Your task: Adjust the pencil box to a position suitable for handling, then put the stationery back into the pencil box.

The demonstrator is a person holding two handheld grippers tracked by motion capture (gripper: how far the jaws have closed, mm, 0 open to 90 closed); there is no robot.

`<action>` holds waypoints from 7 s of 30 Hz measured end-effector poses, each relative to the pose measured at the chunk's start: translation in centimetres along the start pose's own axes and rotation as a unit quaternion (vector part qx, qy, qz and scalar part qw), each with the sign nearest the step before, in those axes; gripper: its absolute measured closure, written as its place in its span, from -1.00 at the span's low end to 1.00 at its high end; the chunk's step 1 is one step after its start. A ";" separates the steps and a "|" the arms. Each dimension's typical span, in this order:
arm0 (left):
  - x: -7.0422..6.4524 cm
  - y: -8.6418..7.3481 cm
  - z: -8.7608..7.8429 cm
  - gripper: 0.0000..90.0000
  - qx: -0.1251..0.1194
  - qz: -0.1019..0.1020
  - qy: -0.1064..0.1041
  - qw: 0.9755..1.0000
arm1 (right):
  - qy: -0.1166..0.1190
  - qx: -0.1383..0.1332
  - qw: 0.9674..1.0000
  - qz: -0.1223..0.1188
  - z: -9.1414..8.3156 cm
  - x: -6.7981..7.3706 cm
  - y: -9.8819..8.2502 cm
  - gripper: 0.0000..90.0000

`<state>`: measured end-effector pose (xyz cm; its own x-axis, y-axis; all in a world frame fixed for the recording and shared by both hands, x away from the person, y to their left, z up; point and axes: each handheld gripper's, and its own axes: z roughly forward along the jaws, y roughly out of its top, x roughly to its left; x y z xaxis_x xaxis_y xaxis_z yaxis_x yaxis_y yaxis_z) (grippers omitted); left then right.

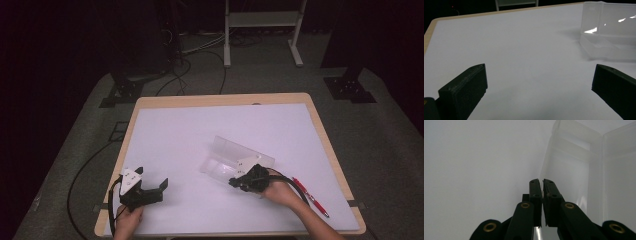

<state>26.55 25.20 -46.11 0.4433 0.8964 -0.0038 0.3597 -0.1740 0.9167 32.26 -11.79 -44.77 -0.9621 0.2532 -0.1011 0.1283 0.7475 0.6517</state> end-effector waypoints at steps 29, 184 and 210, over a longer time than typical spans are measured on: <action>0.0 0.0 0.0 -1.00 0.000 0.001 0.001 1.000 | 0.022 -0.003 0.999 0.049 0.6 0.2 -0.8 0.51; -0.1 0.0 0.0 -1.00 0.000 -0.001 0.007 1.000 | -0.183 -0.038 0.938 0.292 -13.0 3.0 -18.8 0.74; -0.1 0.0 0.0 -1.00 0.001 0.000 0.007 1.000 | -0.147 -0.081 0.947 0.273 -15.1 2.9 -16.0 0.75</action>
<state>26.48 25.16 -46.12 0.4320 0.9019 0.0021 0.3607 -0.1749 0.9161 23.79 -32.27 -44.17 -0.6519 0.7524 0.0951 0.5261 0.3584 0.7712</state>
